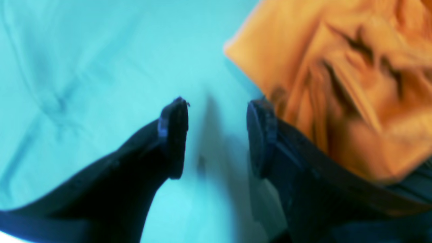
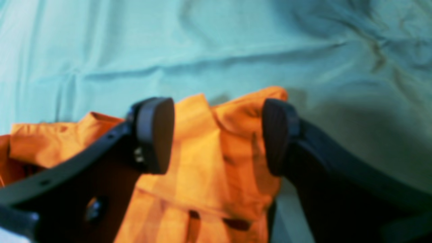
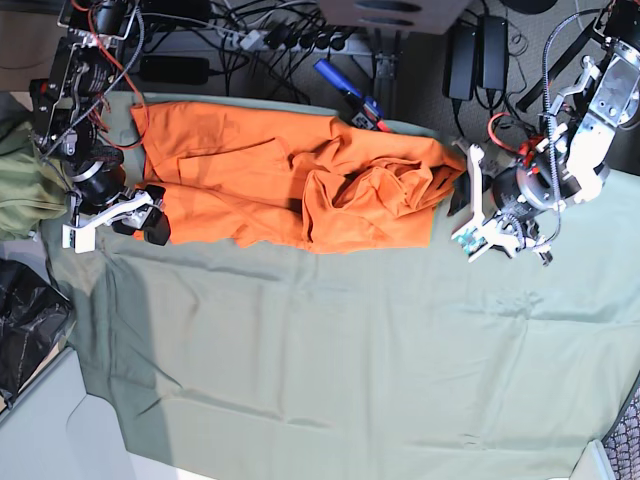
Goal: Fold the T-shirt properly
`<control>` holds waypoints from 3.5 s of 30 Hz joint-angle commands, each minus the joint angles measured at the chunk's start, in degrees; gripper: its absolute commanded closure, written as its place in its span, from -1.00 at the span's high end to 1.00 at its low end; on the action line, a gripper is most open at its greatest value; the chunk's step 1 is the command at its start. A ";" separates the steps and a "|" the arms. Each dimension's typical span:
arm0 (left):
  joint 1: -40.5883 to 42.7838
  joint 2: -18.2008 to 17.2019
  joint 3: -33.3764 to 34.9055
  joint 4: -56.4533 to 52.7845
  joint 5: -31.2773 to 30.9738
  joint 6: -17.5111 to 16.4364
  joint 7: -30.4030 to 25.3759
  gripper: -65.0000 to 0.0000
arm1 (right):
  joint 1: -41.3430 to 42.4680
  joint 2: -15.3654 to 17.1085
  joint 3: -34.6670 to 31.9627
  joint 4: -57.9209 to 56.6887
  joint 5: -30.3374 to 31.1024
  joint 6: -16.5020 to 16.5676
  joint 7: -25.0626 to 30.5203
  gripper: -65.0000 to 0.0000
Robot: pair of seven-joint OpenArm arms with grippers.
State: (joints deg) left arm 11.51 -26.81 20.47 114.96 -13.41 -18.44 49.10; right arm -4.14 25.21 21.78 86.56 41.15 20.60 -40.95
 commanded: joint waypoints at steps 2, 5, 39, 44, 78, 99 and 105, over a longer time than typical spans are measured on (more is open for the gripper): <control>2.14 -1.92 -0.68 6.34 -2.60 -2.32 -1.11 -0.02 | 0.63 1.09 0.42 0.81 0.85 5.70 1.29 0.25; 6.60 -3.74 -0.66 13.33 -2.64 -3.28 -1.84 -0.02 | 0.66 1.07 0.42 0.81 0.85 5.73 1.29 0.25; 8.46 -3.37 5.81 7.78 6.93 -8.39 -12.00 -0.02 | 0.63 1.09 0.42 0.81 0.85 5.70 1.29 0.25; 8.13 -3.34 5.81 6.67 6.91 -8.37 -14.23 -0.01 | 0.63 1.09 0.42 0.81 0.85 5.70 1.29 0.25; 3.91 -2.54 6.99 3.96 -4.96 -21.56 -14.53 -1.00 | 0.66 1.11 0.42 0.81 0.85 5.70 1.49 0.25; 3.87 8.04 15.61 4.13 -8.39 -21.56 -13.27 -1.00 | 0.61 1.18 0.46 0.76 0.90 5.60 -0.28 0.25; 3.91 8.04 15.63 4.13 -8.79 -21.56 -13.35 -0.36 | 0.48 1.88 0.87 0.74 1.55 5.60 -2.45 0.25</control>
State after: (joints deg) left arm 15.55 -18.90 36.05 117.86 -21.10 -39.05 37.21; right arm -4.16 25.74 21.91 86.52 41.78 20.60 -44.27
